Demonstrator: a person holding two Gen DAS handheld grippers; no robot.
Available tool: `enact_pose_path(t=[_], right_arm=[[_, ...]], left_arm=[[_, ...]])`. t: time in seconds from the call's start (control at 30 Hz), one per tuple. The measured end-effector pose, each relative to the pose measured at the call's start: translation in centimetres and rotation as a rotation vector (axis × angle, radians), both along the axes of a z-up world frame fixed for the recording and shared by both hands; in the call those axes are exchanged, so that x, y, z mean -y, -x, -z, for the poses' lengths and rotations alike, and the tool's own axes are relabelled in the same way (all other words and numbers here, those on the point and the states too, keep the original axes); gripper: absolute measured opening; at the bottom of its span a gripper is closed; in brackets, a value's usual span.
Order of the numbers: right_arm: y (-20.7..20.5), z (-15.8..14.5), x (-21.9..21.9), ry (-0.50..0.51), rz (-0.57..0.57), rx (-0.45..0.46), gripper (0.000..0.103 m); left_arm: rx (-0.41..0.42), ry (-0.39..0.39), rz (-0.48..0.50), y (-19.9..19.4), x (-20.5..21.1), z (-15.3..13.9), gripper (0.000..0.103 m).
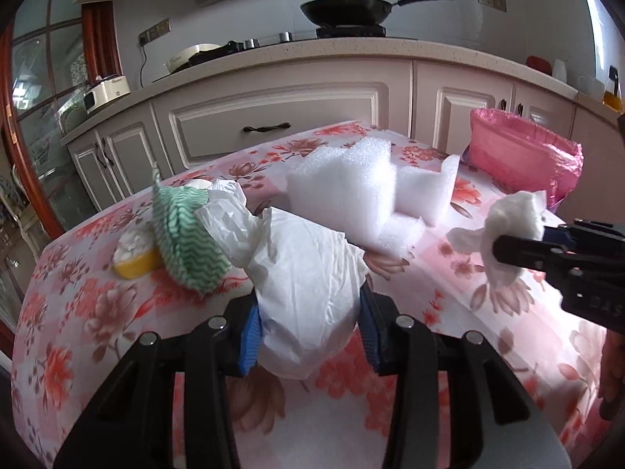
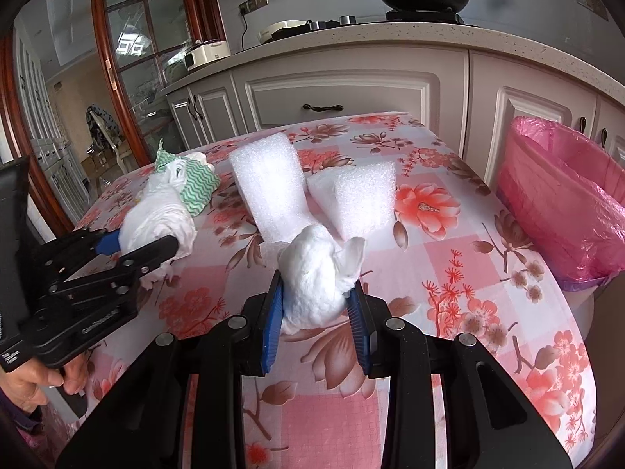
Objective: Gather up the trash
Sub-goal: 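Carry the tissue and plastic bag over the pink bin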
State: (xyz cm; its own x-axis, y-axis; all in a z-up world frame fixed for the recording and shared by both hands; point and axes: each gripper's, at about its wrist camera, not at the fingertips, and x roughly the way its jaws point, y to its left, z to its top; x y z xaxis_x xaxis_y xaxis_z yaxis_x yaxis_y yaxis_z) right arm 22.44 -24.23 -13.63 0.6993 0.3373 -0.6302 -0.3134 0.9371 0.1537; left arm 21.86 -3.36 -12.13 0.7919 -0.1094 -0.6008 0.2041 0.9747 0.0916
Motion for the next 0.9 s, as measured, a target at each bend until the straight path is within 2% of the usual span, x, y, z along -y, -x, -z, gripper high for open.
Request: enact_pose_path(t=[0.4,0.67,0.9], right_arm=[[3.0,-0.8,-1.0,0.027,-0.04,0.042,0.032],[4.7,-2.0,0.8,0.017,-0.008,0.094,0.032],[6.0,-3.4,2.6,0.011,0.033,0.16,0.032]], left_arm=[[0.049,0.054,-0.047,5.0,0.7,-1.1,0.041],[0.073,0.092,-0.044,6.3,1.5,-2.7,0.041],[0.122,0.103,-0.007,6.7,4.1,-4.5,0.041]])
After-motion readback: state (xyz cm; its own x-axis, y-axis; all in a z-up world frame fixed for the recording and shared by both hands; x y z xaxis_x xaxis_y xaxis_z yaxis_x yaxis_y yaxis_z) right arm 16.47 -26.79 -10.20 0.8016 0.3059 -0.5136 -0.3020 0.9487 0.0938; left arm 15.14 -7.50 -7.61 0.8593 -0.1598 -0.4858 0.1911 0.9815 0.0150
